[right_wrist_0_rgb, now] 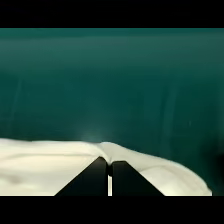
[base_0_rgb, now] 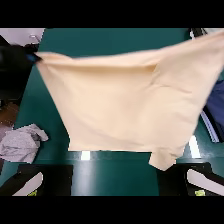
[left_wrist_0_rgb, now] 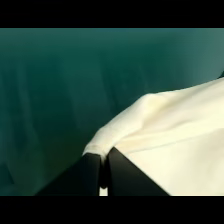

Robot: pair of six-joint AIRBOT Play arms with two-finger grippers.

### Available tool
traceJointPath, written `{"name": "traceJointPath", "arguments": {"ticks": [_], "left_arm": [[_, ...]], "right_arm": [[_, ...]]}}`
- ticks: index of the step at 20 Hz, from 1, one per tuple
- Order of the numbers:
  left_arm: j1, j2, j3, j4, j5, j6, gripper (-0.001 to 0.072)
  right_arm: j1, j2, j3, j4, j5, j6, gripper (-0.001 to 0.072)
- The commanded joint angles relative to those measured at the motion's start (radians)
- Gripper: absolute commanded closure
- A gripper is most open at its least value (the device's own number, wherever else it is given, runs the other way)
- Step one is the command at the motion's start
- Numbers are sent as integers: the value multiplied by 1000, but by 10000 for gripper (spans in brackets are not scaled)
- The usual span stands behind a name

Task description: Fold the shirts.

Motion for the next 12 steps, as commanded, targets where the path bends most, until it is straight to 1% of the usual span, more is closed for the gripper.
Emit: {"name": "traceJointPath", "arguments": {"ticks": [1, 4, 6, 9, 11, 12], "left_arm": [[1, -189, -104, -34, 139, 23, 683], [0, -328, -103, -209, 315, 127, 683], [0, -389, -96, -294, 416, 195, 683], [0, -431, -95, -320, 557, 240, 683], [0, -446, -95, -319, 612, 249, 683], [0, -451, -96, -318, 619, 271, 683]], "right_arm": [[22, -169, -132, 6, 31, 19, 696], [58, -289, -167, 7, -160, -19, 696], [71, -350, -167, 8, -300, -20, 696], [89, -393, -168, 6, -467, -23, 696], [96, -394, -168, 1, -554, -34, 696], [96, -394, -168, -5, -582, -47, 696]]}}
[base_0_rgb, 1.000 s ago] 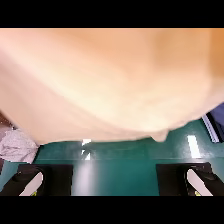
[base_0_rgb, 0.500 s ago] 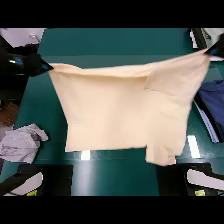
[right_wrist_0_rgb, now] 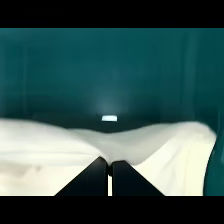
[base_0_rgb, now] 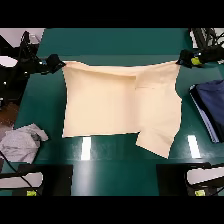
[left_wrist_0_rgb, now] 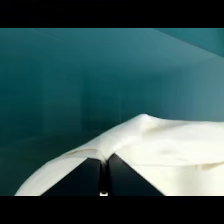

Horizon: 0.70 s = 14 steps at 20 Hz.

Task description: Fold the shirts.

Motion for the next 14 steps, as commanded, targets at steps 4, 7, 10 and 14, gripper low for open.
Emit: {"name": "traceJointPath", "arguments": {"ticks": [4, 7, 10, 14], "left_arm": [[0, -47, -1, 29, 43, 100, 683], [0, -47, -7, 159, -103, 100, 683], [0, -47, -66, 250, -174, 99, 683], [0, -47, -156, 249, -132, 99, 682]], "right_arm": [[15, -24, -4, -87, -80, -63, 696], [29, -23, -11, -226, 73, -70, 696], [30, 18, -135, -275, 115, -70, 696], [30, 56, -299, -278, 76, -60, 695]]}}
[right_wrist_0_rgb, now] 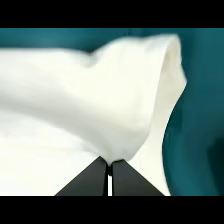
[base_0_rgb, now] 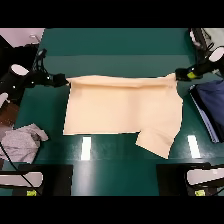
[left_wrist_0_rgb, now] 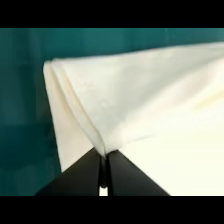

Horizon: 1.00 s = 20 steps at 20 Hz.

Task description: Fold the shirts.

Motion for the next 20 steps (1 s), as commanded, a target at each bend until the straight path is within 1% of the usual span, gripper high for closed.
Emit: {"name": "traceJointPath", "arguments": {"ticks": [1, 4, 5, 6, 7, 8, 10, 12, 13, 14, 16, 18, 20], "left_arm": [[0, -1, -61, 31, -3, 2, 682], [0, 0, -69, 28, -31, -10, 679], [0, 0, -69, 23, -42, -17, 521], [0, 0, -69, 20, -57, -18, 246], [0, 0, -66, 20, -77, -31, 150], [2, 0, -59, 21, -106, -41, 164], [17, 10, -24, 59, -212, -59, 165], [56, 44, -5, 77, -332, -57, 165], [77, 71, -15, 81, -393, -39, 165], [92, 99, -43, 104, -430, -32, 165], [103, 185, -167, 140, -452, -32, 165], [102, 264, -315, 141, -438, -32, 165], [102, 329, -454, 143, -397, -32, 165]], "right_arm": [[1, 29, -126, -25, -12, 15, 695], [0, 35, -169, -1, -21, 29, 691], [0, 35, -168, 2, -15, 41, 678], [0, 39, -168, 21, -12, 41, 539], [-3, 47, -168, 45, -9, 41, 378], [-10, 60, -168, 57, 3, 41, 372], [-29, 108, -169, 81, 50, 39, 373], [-66, 179, -169, 143, 142, -12, 382], [-86, 211, -169, 181, 195, -37, 382], [-104, 243, -169, 209, 245, -47, 383], [-120, 297, -169, 206, 304, -48, 382], [-119, 337, -169, 208, 310, -48, 382], [-111, 367, -169, 208, 310, -48, 382]]}}
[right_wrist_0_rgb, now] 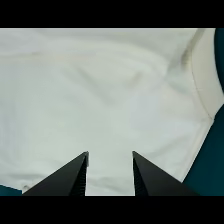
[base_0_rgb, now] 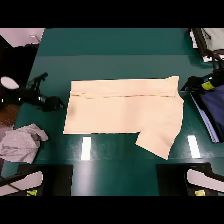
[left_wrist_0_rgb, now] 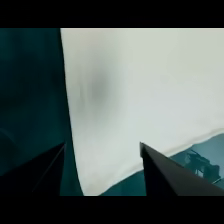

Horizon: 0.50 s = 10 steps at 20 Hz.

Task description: Fold the shirts.

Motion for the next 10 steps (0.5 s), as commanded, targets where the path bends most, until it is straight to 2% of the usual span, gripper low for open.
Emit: {"name": "traceJointPath", "arguments": {"ticks": [1, 4, 10], "left_arm": [[7, 110, -216, 16, 24, 3, 165], [7, 119, -300, 4, 62, 4, 166], [7, 118, -322, -38, 80, 7, 167]], "right_arm": [[-3, 60, 0, 18, 40, -9, 383], [-3, 71, 0, 18, 58, -9, 382], [-3, 71, 0, 18, 93, -8, 383]]}}
